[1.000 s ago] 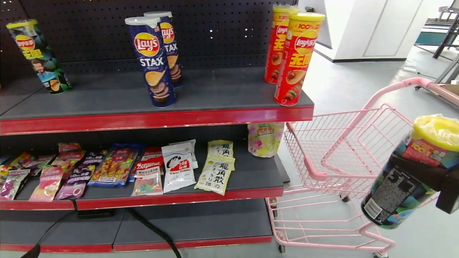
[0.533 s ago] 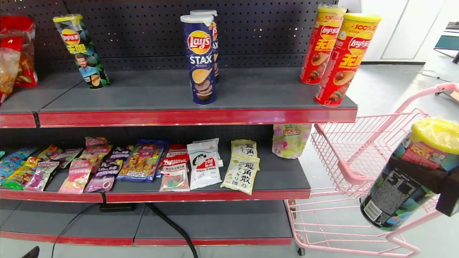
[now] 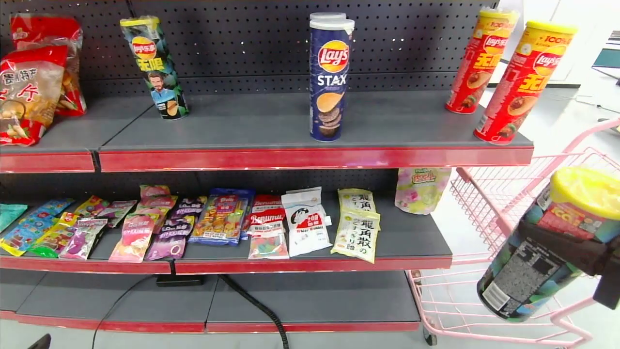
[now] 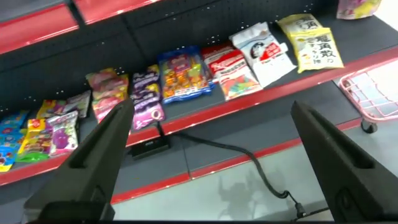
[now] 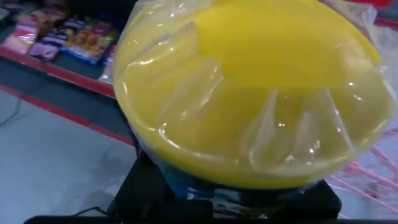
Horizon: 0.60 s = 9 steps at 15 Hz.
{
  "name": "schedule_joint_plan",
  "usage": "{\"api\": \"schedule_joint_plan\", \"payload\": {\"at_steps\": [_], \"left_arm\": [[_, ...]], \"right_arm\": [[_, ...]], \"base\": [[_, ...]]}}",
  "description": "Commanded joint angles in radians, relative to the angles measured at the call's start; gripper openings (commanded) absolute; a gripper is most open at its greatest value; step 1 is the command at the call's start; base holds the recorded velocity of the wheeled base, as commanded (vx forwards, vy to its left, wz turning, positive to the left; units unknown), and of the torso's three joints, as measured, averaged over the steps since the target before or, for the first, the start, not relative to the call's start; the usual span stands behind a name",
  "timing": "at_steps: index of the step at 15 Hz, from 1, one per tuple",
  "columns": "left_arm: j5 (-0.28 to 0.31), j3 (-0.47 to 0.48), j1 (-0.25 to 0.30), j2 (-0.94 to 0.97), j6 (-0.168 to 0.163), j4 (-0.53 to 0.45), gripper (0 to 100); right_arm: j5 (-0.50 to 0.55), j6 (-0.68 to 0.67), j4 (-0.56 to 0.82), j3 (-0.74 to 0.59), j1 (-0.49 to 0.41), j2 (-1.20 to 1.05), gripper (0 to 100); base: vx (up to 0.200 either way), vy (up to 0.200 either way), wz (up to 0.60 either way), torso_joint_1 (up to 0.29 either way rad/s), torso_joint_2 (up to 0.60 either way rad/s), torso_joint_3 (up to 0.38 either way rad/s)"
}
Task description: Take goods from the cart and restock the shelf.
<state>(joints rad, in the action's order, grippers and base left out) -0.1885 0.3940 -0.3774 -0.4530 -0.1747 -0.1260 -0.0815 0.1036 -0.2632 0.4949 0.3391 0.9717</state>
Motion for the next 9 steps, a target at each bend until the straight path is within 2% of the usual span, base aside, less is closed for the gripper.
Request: {"api": "schedule_joint_plan", "payload": {"at_steps": [1,4,6,9], "left_arm": [[0.0,0.0,0.0,0.004,0.0,0.0,100],[0.0,0.0,0.0,0.008,-0.002,0.002,100],[0.0,0.0,0.0,0.008,-0.002,0.002,100],[0.0,0.0,0.0,0.007,-0.003,0.002,100]], "right_arm": [[-0.044,0.001,-0.001,0.007,0.015,-0.011,0],[-0.146,0.001,-0.001,0.016,0.027,0.002,0],[-0.147,0.001,-0.002,0.014,0.063,0.015,0],[-0.142,0.01,-0.005,0.014,0.067,0.028,0]], "base": [[0.0,0.2,0.0,0.002,0.0,0.007],[0.0,0.2,0.0,0.004,0.0,0.006],[0.0,0.2,0.0,0.002,0.0,0.005],[0.0,0.2,0.0,0.001,0.0,0.002]]}}
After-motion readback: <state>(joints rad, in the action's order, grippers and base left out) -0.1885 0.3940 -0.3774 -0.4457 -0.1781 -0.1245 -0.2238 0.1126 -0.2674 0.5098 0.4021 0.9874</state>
